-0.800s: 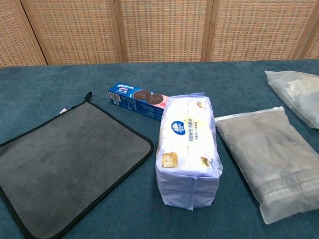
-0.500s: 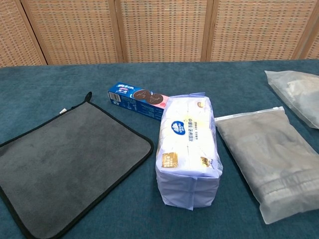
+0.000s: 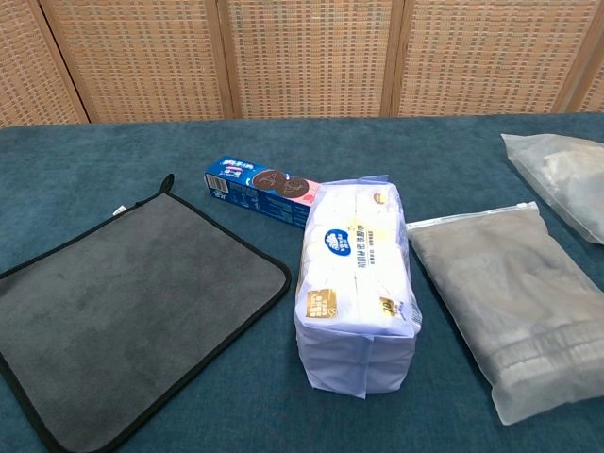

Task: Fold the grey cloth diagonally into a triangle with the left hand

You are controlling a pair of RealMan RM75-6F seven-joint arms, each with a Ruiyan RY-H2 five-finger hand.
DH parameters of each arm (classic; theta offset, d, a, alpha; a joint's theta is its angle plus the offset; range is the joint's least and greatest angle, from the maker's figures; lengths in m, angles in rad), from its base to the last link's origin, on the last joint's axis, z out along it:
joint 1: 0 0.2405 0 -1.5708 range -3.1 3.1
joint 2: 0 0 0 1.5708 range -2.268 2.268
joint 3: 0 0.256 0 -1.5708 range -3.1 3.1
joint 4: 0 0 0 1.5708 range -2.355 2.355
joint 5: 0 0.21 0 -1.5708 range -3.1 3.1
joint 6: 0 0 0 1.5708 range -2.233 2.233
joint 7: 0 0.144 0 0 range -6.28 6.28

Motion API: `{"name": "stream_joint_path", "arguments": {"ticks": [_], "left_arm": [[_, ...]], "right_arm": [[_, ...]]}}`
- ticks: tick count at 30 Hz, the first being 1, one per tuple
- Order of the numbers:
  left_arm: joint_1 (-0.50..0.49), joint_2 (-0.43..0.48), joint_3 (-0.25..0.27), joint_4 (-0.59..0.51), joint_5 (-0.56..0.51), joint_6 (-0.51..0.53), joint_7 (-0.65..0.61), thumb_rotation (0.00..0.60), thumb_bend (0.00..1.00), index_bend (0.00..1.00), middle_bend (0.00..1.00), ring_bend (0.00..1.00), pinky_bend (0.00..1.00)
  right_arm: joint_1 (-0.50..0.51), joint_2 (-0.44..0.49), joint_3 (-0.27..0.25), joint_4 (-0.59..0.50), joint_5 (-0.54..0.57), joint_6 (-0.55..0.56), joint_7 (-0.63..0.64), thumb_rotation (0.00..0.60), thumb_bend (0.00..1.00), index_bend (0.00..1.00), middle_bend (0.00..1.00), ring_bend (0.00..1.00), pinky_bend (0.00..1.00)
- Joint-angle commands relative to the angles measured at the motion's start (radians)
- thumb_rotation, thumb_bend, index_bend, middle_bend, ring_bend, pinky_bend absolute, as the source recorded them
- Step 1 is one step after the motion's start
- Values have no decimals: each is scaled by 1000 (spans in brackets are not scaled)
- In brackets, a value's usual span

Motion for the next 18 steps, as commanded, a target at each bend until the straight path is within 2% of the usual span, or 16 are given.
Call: {"name": "stream_joint_path", "arguments": {"ticks": [1, 13, 18], "left_arm": [[-1, -3, 0, 0, -1, -1, 4, 600, 157, 0, 0, 0, 0], [0, -10, 8, -8, 19, 7, 10, 600, 157, 0, 0, 0, 0], [-2, -26, 34, -18, 48, -6, 38, 600, 157, 0, 0, 0, 0]], "right_arm": [[2, -1, 0, 1, 1, -3, 0, 600, 0, 0, 0, 0, 0], [8, -5, -4, 6, 1, -19, 4, 600, 0, 0, 0, 0, 0], [9, -5, -5, 2, 0, -22, 1, 600, 0, 0, 0, 0, 0]]}}
